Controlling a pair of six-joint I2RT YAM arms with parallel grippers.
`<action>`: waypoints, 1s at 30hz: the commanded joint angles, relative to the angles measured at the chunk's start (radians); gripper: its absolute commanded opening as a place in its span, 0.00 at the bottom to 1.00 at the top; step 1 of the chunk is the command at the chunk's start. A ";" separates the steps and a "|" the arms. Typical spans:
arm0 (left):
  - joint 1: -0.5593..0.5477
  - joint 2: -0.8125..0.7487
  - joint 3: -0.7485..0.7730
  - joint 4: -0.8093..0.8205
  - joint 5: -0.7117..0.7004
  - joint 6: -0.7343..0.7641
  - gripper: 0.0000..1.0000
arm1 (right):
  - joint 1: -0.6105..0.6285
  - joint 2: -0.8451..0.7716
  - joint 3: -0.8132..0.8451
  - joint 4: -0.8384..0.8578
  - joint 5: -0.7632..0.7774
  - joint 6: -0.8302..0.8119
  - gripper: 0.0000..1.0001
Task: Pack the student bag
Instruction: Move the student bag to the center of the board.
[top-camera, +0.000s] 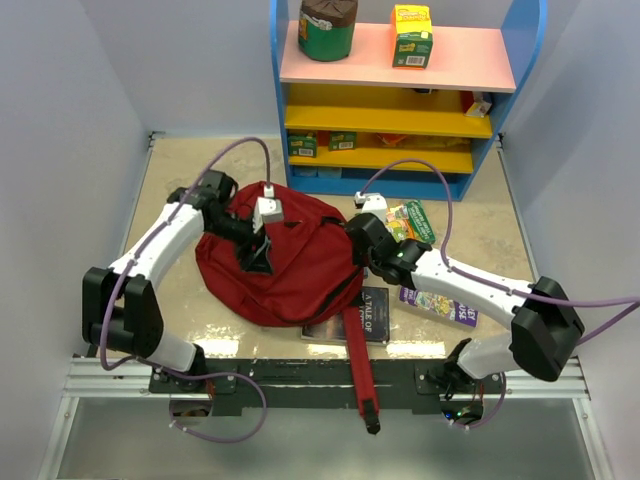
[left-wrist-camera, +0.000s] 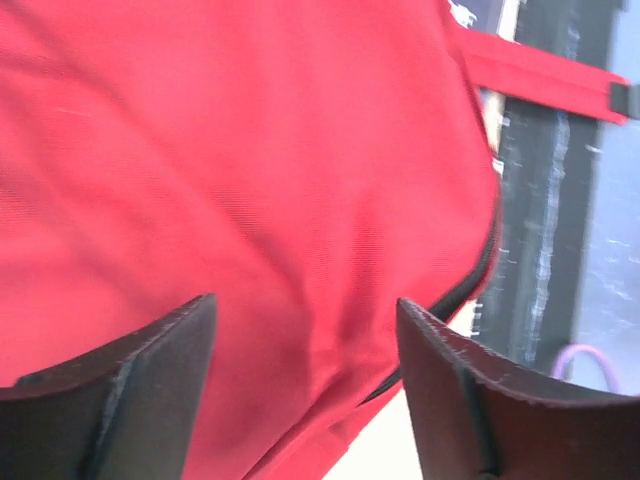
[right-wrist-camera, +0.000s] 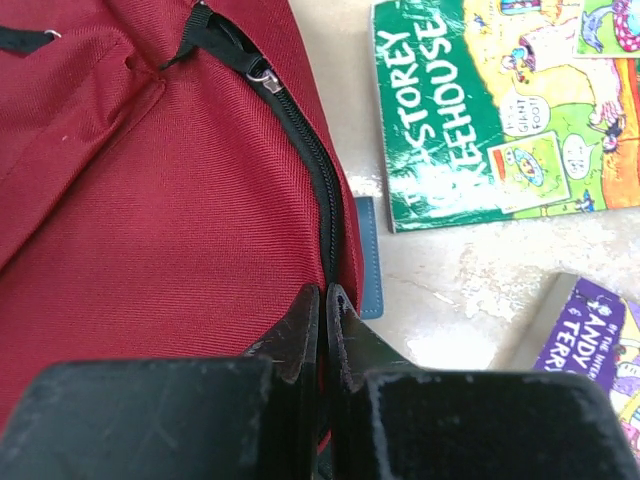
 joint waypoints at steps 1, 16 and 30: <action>0.076 0.017 0.203 -0.016 -0.059 0.044 0.82 | -0.009 -0.035 0.026 -0.036 0.065 -0.017 0.00; 0.086 0.112 0.010 0.666 -0.068 0.206 0.73 | 0.003 -0.128 -0.063 0.152 -0.111 -0.170 0.00; 0.012 0.237 0.057 0.479 0.010 0.575 0.67 | 0.034 -0.081 -0.037 0.216 -0.223 -0.223 0.00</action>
